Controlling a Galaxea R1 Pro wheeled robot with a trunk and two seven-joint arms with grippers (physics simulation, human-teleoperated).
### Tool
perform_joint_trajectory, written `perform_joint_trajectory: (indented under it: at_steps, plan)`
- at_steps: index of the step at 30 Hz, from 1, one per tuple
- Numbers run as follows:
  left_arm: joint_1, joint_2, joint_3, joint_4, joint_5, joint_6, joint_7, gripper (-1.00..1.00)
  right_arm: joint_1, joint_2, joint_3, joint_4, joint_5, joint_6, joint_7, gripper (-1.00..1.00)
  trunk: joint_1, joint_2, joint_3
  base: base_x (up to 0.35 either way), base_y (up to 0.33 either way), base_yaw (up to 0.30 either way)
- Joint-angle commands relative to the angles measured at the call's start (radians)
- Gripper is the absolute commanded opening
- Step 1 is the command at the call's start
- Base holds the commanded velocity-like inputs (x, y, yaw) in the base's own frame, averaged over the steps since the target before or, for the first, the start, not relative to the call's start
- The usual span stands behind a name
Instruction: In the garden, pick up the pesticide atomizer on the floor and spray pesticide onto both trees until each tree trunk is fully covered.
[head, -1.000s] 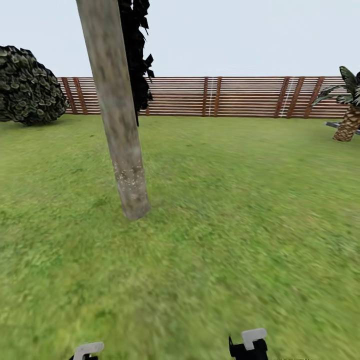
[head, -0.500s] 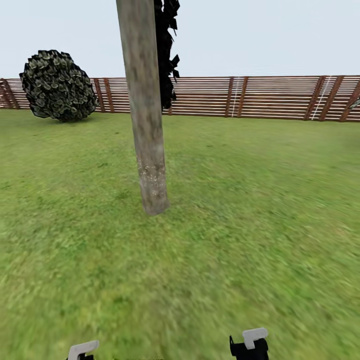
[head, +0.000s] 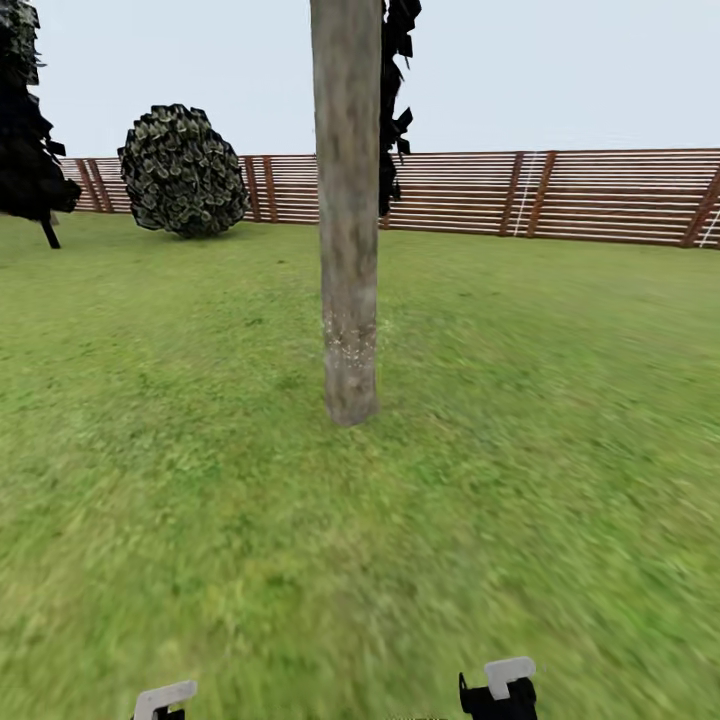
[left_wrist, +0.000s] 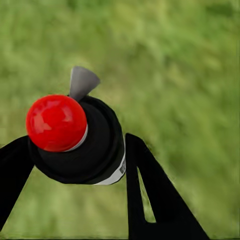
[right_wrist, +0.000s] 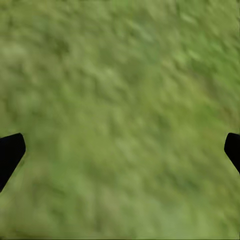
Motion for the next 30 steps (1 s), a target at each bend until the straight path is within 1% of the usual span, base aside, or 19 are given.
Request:
perform_joint_trajectory:
  at_steps: [1, 15, 30]
  plan:
    - [-0.001, 0.000, 0.002, 0.001, -0.006, -0.004, 0.003, -1.00, -0.001, 0.000, 0.008, 0.001, 0.006, 0.000, -0.010, 1.00, 0.000, 0.000, -0.001, -0.131, 0.258, 0.281]
    - [-0.001, 0.000, 0.002, 0.003, -0.006, -0.004, 0.003, -1.00, -0.001, 0.000, 0.008, 0.001, 0.006, 0.000, -0.010, 1.00, 0.000, 0.000, -0.001, -0.140, 0.274, 0.281]
    - [-0.001, -0.001, 0.002, 0.001, -0.006, -0.004, 0.003, -1.00, -0.001, 0.000, 0.008, 0.001, 0.006, 0.000, -0.010, 1.00, 0.000, 0.000, -0.001, -0.009, 0.015, 0.281]
